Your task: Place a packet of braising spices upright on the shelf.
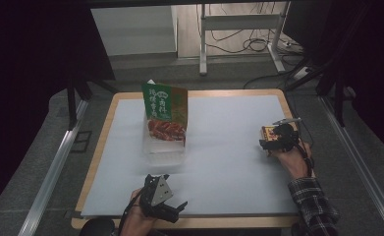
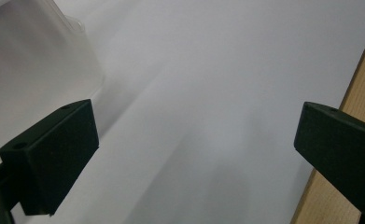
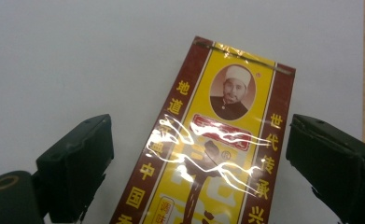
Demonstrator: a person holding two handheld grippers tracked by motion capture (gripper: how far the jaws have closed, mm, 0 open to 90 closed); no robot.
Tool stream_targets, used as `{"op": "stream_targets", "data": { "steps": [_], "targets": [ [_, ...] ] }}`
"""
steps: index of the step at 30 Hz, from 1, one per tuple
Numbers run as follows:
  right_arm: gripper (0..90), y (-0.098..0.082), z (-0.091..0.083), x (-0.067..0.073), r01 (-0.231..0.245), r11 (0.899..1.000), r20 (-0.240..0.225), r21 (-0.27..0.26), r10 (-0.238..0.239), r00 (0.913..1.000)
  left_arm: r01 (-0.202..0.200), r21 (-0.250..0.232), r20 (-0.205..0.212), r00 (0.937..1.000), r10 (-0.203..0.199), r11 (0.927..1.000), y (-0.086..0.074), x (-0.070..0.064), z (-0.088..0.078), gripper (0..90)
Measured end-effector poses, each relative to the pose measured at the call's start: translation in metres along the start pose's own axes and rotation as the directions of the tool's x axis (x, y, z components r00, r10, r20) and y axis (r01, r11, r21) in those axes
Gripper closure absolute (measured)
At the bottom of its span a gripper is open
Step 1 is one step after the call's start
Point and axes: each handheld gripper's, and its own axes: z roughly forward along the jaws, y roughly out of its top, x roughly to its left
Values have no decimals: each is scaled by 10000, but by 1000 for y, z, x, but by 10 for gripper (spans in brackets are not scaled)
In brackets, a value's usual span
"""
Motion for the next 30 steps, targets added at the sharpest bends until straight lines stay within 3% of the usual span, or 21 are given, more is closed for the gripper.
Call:
{"op": "stream_targets", "data": {
  "steps": [8,12,16,20,30],
  "targets": [
    [181,-4,3,-1,-191,9984,103,529,186,9998,-123,108,-8,9999,123,9999,0,0,0,0],
    [299,-3,-1,-1,-357,9974,-6,632,358,9994,-97,95,-22,10000,97,9999,0,-1,1,0],
    [309,-2,-2,-1,-533,9959,-66,731,540,9985,-173,142,-40,9998,174,9997,0,-1,0,0],
    [311,-1,-7,-1,-630,9968,-163,496,639,9978,-156,122,-44,9999,157,9998,0,-1,0,0],
    [311,-2,-21,9,-73,9999,-675,85,78,9977,-99,46,-67,9999,99,9999,0,-1,0,0]
  ]
}}
